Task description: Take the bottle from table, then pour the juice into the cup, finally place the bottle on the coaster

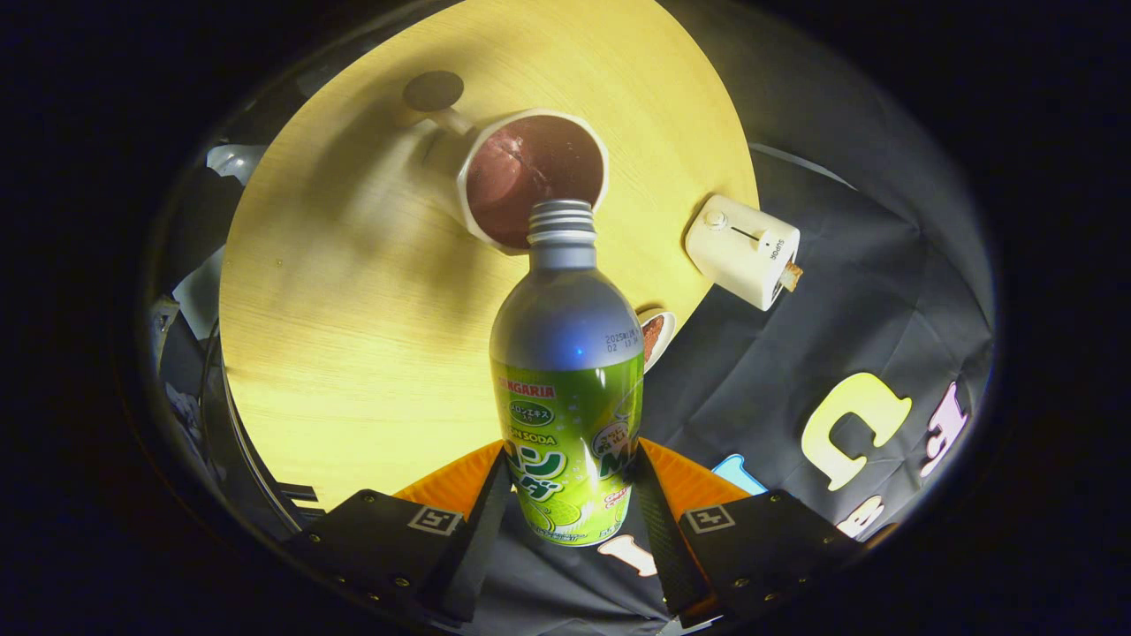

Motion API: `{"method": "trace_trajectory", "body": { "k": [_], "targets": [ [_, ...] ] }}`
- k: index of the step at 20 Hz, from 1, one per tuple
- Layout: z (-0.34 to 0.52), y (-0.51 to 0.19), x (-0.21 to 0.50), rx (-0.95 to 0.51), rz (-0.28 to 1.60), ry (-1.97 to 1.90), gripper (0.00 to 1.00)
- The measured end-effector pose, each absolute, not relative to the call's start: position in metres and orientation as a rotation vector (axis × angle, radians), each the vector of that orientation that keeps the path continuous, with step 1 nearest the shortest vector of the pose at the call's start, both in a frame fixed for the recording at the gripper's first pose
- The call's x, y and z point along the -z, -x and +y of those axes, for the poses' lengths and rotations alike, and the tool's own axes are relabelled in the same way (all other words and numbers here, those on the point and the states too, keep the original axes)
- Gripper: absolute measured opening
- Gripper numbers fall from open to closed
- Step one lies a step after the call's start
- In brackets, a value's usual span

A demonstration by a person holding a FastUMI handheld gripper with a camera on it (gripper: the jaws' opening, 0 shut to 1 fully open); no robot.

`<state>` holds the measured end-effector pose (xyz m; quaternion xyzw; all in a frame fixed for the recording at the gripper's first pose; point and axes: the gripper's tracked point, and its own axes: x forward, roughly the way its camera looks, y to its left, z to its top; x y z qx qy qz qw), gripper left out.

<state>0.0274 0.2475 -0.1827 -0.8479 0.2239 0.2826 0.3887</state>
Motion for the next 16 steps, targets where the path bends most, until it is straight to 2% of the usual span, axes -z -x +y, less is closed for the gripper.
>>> {"method": "trace_trajectory", "body": {
  "k": [16],
  "targets": [
    [0.2496,-0.0275,0.1825,-0.733,0.502,2.121,0.77]
  ]
}}
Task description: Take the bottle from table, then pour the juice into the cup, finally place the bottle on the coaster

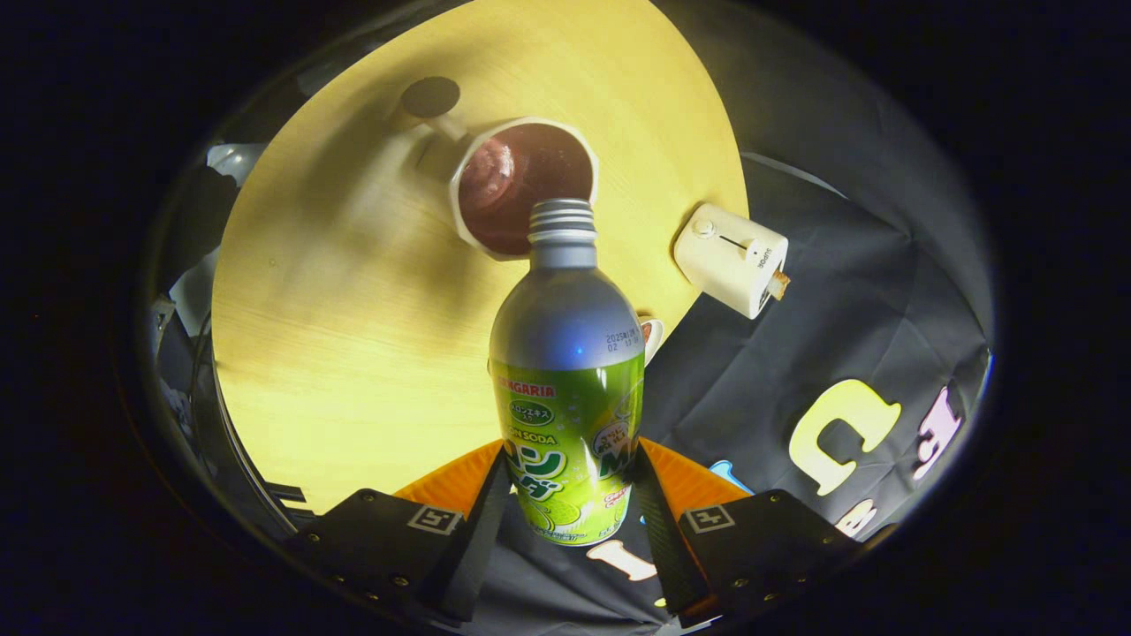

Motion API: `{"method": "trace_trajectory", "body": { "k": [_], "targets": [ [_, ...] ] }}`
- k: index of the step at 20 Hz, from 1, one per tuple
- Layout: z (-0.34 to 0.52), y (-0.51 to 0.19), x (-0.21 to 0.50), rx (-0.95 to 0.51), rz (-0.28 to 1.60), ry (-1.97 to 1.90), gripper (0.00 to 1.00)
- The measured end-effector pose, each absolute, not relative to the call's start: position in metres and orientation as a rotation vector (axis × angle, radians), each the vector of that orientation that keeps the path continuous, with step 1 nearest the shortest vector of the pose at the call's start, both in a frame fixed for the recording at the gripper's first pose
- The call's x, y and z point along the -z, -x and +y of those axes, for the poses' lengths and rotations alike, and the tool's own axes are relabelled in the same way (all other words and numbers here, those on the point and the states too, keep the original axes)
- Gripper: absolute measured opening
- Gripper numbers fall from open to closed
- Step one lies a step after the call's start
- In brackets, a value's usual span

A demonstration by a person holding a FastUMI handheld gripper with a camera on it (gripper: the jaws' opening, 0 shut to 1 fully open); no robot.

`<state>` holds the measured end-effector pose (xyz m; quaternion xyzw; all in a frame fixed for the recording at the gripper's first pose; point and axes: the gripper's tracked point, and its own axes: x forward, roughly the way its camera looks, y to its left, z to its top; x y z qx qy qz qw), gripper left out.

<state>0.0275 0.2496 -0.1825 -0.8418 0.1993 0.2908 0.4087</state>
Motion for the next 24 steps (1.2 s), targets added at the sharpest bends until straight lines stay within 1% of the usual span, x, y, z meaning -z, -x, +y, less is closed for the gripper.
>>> {"method": "trace_trajectory", "body": {
  "k": [10,20,24],
  "targets": [
    [0.249,-0.014,0.21,-0.783,0.435,1.815,0.77],
    [0.239,0.003,0.228,-0.766,0.471,1.392,0.77],
    [0.24,0.014,0.241,-0.774,0.542,1.119,0.77]
  ]
}}
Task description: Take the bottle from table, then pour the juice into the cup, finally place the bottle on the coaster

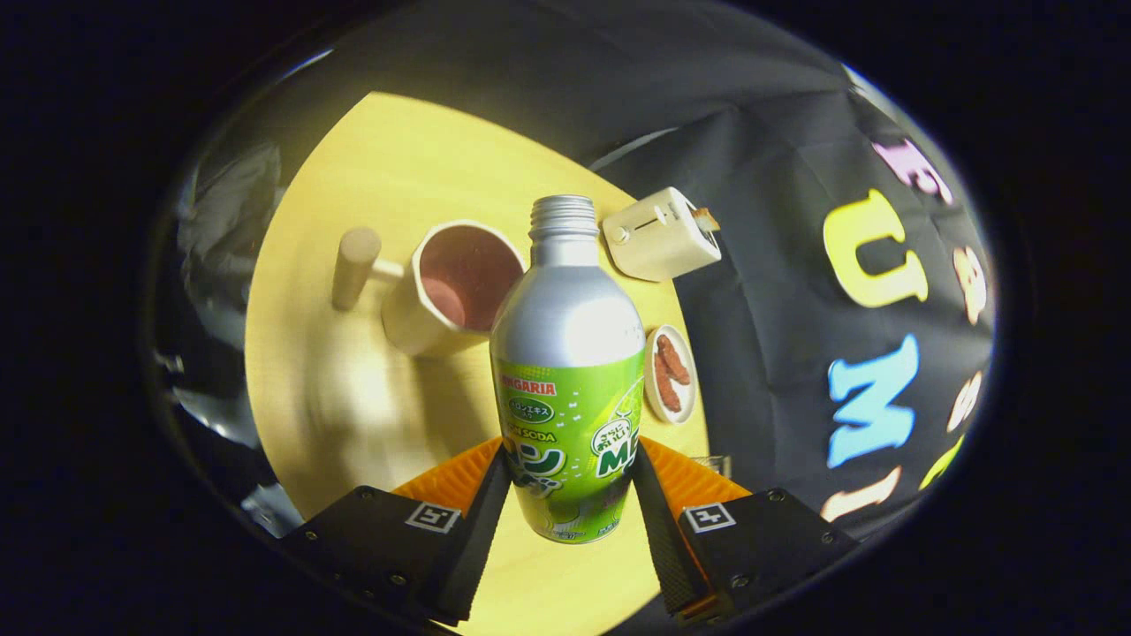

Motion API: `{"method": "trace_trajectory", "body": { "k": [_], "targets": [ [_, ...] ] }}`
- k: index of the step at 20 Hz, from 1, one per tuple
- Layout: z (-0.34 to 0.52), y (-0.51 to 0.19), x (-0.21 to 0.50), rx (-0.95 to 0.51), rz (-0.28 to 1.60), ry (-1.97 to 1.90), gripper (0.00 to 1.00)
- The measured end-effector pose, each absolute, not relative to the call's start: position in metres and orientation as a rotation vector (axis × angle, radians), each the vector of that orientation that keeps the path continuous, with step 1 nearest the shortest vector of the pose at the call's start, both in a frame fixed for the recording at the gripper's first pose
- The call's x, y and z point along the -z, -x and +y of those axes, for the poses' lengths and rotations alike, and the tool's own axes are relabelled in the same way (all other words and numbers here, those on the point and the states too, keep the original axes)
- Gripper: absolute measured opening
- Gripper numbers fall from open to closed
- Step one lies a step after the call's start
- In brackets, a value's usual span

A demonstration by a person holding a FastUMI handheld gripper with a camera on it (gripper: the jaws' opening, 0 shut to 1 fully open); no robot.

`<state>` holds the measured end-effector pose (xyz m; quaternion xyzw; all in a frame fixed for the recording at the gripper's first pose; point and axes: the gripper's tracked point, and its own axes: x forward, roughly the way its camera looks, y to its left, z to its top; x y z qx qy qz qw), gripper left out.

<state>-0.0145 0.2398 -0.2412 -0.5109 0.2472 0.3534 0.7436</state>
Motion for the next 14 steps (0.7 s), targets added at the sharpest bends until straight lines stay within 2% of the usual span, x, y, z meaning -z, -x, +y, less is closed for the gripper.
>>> {"method": "trace_trajectory", "body": {
  "k": [14],
  "targets": [
    [0.248,-0.018,0.246,-0.656,0.552,0.546,0.77]
  ]
}}
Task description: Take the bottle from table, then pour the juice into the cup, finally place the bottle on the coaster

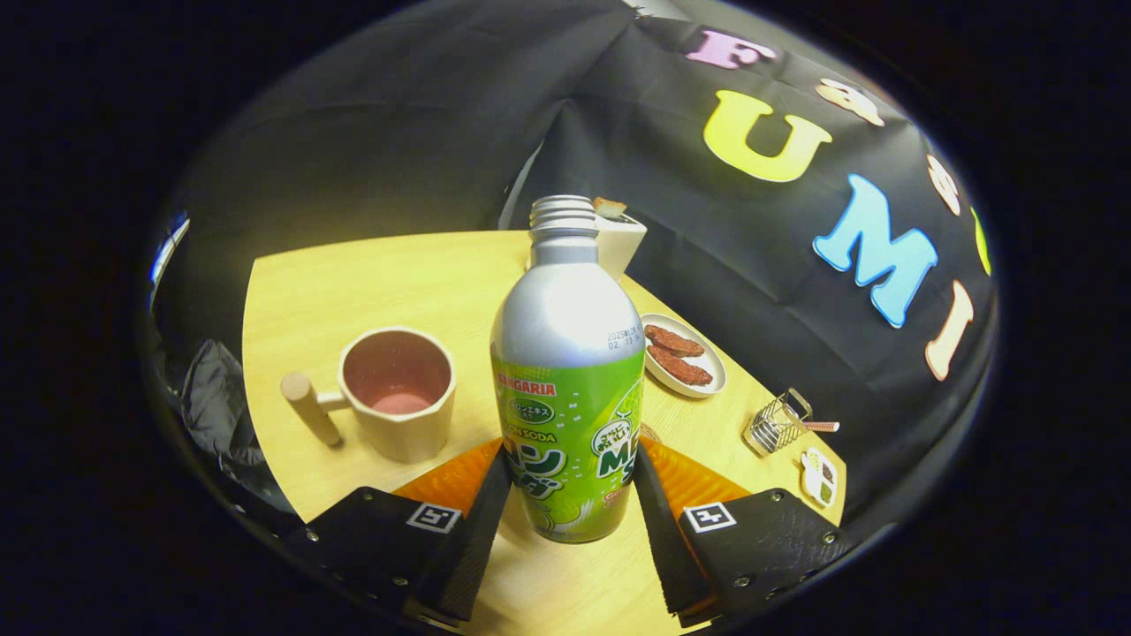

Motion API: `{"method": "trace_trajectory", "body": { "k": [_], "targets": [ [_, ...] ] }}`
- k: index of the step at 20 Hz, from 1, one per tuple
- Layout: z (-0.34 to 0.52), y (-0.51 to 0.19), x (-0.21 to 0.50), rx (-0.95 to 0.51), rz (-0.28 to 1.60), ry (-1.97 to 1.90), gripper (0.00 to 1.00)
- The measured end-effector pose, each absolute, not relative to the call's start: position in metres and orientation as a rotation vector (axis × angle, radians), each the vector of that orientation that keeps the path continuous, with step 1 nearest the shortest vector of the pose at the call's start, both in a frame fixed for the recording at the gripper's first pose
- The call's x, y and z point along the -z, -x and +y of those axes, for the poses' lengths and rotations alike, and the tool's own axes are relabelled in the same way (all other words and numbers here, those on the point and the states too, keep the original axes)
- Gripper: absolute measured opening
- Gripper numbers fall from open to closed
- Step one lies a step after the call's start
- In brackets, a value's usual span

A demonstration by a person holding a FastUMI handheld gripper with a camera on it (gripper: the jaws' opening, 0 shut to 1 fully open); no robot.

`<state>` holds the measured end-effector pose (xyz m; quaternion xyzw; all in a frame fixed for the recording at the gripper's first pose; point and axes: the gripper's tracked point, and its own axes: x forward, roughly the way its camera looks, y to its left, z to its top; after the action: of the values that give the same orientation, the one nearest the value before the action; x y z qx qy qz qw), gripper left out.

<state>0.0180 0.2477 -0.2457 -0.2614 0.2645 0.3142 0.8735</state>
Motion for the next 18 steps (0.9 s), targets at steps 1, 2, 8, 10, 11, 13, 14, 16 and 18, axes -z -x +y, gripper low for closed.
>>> {"method": "trace_trajectory", "body": {
  "k": [1,2,8,10,11,13,14,16,18],
  "targets": [
    [0.248,-0.023,0.246,-0.648,0.554,0.514,0.77],
    [0.248,-0.028,0.248,-0.633,0.554,0.482,0.77],
    [0.25,-0.07,0.257,-0.571,0.561,0.307,0.77],
    [0.253,-0.086,0.261,-0.558,0.554,0.249,0.77],
    [0.253,-0.094,0.261,-0.547,0.548,0.234,0.77],
    [0.254,-0.108,0.262,-0.527,0.517,0.236,0.77],
    [0.256,-0.114,0.263,-0.52,0.502,0.238,0.77],
    [0.257,-0.128,0.27,-0.507,0.487,0.238,0.77],
    [0.255,-0.137,0.282,-0.489,0.496,0.239,0.77]
  ]
}}
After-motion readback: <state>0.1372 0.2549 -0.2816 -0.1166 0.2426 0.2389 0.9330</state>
